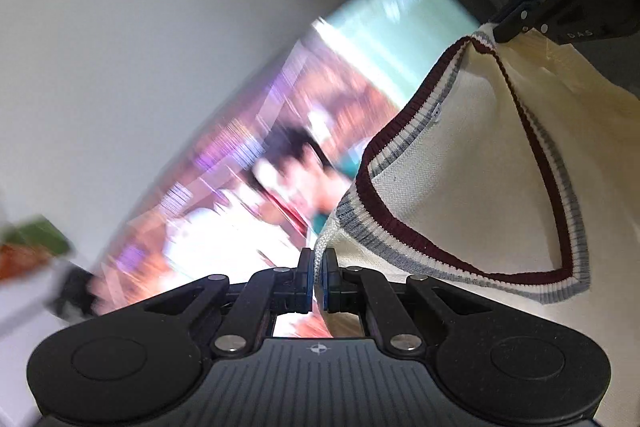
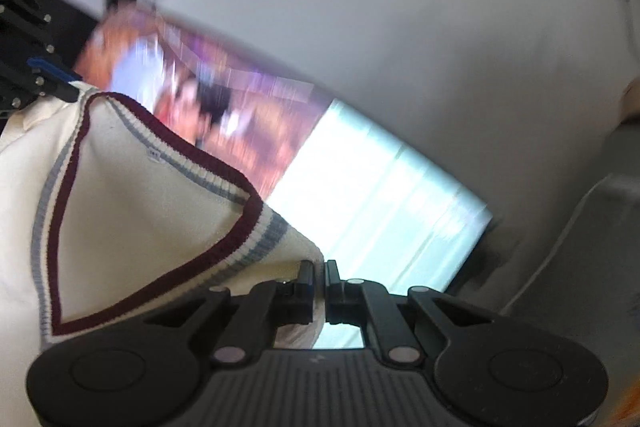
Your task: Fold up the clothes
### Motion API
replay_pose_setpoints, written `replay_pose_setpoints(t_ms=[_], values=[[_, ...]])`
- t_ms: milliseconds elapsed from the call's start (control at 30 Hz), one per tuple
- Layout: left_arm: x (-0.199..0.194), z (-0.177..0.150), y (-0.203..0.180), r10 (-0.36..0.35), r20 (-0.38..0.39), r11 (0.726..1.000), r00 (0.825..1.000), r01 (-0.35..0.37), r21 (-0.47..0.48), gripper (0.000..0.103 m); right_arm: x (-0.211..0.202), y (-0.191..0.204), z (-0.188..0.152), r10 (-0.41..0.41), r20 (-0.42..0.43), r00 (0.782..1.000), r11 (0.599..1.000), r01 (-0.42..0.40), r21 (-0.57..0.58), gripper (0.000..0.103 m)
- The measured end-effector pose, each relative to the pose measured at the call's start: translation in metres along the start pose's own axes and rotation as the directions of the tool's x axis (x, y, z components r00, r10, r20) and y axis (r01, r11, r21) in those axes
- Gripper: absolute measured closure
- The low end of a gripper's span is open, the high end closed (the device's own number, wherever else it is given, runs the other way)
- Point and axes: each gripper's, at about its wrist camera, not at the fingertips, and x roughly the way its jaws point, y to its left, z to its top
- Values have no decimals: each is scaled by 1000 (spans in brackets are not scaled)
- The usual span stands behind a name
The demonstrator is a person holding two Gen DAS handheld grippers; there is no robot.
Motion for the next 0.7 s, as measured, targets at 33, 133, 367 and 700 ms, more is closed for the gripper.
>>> replay_pose_setpoints(t_ms=[33, 133, 367, 700], values=[[14, -9, -6, -7, -17, 1000, 1000, 6, -6, 99, 15, 4, -7, 4, -17, 1000, 1000, -4, 10, 99], [45, -42, -21, -41, -71, 998, 997, 38, -44, 99, 52, 23, -25, 33, -67, 997, 999, -32, 25, 99], [86, -82, -53, -107, -155, 993, 982, 99, -62, 94, 115, 34, -62, 179, -204, 962, 978, -152, 142, 97], [71, -119, 9, -122, -174, 938, 977, 56, -342, 66, 70, -11, -104, 229, -190, 955, 944, -170, 284, 63]])
